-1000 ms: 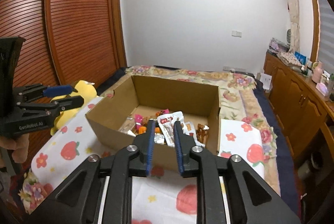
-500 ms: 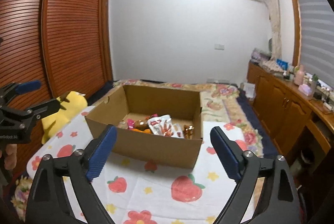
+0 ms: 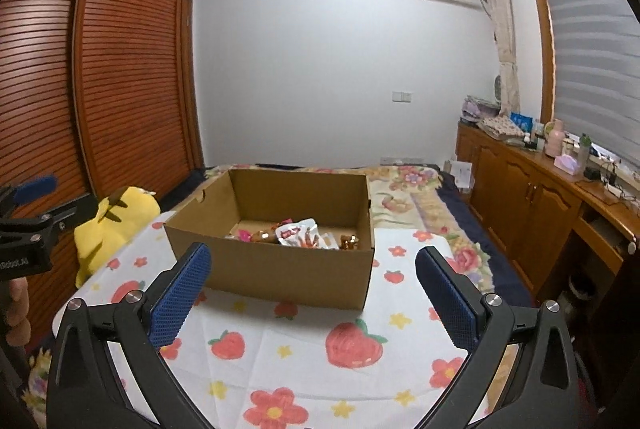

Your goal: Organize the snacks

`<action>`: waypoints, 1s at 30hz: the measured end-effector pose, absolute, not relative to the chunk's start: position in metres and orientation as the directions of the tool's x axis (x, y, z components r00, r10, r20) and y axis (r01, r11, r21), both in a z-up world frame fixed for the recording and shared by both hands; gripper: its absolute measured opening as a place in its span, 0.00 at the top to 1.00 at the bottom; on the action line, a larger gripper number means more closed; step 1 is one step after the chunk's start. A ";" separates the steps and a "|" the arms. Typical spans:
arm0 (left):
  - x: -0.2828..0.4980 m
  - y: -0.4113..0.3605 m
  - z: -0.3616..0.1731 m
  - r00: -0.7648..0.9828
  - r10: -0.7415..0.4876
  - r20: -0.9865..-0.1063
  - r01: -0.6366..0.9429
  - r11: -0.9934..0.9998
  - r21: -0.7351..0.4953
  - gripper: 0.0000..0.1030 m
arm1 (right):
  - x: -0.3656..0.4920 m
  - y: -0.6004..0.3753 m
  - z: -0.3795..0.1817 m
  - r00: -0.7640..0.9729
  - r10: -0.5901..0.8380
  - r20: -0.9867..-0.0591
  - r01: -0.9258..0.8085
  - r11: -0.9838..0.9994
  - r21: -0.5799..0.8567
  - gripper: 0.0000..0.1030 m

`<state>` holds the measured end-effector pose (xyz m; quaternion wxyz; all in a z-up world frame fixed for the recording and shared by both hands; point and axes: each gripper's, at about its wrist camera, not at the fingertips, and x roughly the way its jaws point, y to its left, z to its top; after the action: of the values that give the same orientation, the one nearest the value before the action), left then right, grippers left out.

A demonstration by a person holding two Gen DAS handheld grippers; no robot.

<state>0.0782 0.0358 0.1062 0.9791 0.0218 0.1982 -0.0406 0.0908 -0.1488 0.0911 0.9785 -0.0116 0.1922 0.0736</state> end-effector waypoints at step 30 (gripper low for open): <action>0.033 0.037 0.042 0.898 0.000 -0.440 0.034 0.997 0.070 0.00 | 0.044 -0.153 0.054 0.918 0.109 -0.381 -0.119 0.993 -0.002 0.00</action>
<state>0.0331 0.0373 0.0418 0.9735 0.0378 0.2256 -0.0088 0.0442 -0.1527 0.0536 0.9793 -0.0123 0.1937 0.0583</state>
